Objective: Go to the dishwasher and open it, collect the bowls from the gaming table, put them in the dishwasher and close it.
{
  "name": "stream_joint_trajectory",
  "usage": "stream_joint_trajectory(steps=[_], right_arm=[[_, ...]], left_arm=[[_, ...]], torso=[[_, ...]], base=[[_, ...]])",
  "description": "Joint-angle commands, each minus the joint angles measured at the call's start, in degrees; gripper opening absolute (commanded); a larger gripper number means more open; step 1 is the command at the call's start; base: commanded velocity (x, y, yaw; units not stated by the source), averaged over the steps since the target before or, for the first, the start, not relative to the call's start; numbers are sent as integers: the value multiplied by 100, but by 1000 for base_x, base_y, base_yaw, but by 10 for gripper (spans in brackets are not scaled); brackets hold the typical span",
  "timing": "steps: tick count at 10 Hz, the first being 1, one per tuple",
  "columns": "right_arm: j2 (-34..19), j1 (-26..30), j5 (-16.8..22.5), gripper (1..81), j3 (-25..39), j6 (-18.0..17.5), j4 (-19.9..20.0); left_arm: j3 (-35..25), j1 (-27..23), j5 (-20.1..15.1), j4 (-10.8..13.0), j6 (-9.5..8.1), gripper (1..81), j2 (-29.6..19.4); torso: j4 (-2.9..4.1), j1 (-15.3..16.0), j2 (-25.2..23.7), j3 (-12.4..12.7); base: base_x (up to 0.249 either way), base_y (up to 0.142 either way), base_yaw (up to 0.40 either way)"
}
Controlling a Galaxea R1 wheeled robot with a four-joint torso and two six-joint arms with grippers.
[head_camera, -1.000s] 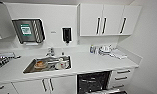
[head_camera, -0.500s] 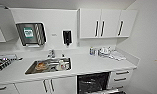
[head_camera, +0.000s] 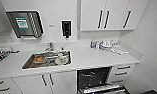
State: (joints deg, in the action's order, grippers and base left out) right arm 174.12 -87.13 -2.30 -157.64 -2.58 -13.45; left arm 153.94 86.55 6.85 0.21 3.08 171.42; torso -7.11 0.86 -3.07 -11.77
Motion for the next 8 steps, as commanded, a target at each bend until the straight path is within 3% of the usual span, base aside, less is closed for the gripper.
stream_joint_trajectory(steps=[1, 5, 6, 8], right_arm=[[-24, 112, 284, 811, -12, 12, 70], [-33, 103, 266, 811, -20, 12, 70], [-33, 103, 266, 811, -20, 12, 70], [-32, 103, 274, 811, -20, 4, 70]], left_arm=[[4, -90, -377, -21, 34, 811, 6], [4, -90, -369, -21, 43, 811, 41], [4, -98, -369, -21, 43, 811, 41], [4, -116, -369, 23, 43, 811, 24]], torso=[[0, 0, -2, 315], [0, -19, 81, 939], [0, -24, 81, 719], [0, -35, 78, 833]], base=[[0, 0, 0], [0, 0, 0], [0, 0, 0], [0, 0, 0]])
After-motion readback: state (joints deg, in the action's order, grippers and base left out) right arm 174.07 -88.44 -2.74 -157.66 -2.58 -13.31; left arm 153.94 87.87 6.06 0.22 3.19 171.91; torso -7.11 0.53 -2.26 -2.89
